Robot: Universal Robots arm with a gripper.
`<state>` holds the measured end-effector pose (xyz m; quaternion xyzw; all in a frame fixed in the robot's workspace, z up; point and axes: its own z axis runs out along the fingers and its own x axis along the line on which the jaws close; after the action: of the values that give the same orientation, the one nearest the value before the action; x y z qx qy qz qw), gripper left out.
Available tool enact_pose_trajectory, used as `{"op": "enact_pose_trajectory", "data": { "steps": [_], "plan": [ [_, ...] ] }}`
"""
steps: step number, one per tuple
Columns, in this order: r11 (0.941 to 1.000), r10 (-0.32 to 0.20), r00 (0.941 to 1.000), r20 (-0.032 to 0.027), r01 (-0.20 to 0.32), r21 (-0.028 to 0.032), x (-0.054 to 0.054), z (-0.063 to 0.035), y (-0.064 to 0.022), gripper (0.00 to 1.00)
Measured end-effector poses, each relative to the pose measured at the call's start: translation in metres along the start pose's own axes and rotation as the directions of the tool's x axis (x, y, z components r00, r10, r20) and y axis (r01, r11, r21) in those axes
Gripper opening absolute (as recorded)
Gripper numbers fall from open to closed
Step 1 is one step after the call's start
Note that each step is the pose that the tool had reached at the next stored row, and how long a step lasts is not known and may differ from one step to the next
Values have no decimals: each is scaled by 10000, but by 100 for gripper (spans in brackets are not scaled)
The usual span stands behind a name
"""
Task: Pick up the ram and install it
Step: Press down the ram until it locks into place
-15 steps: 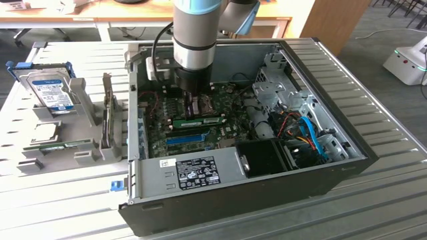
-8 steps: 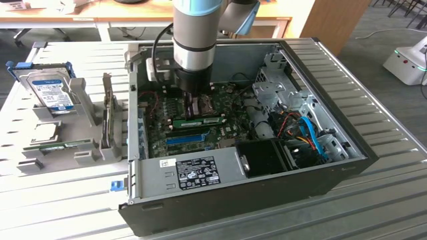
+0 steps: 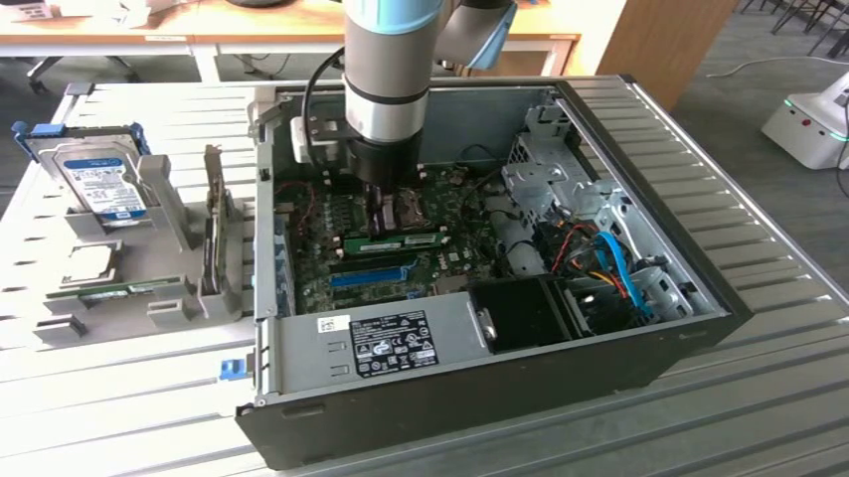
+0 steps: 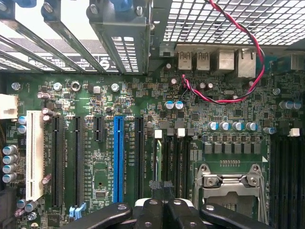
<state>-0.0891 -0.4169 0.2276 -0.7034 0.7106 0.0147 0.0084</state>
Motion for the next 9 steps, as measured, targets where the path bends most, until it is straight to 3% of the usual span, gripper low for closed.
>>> {"op": "enact_pose_trajectory", "data": {
  "steps": [9],
  "plan": [
    [10000,0,10000,0,0,0,0,3,0,11]
  ]
}}
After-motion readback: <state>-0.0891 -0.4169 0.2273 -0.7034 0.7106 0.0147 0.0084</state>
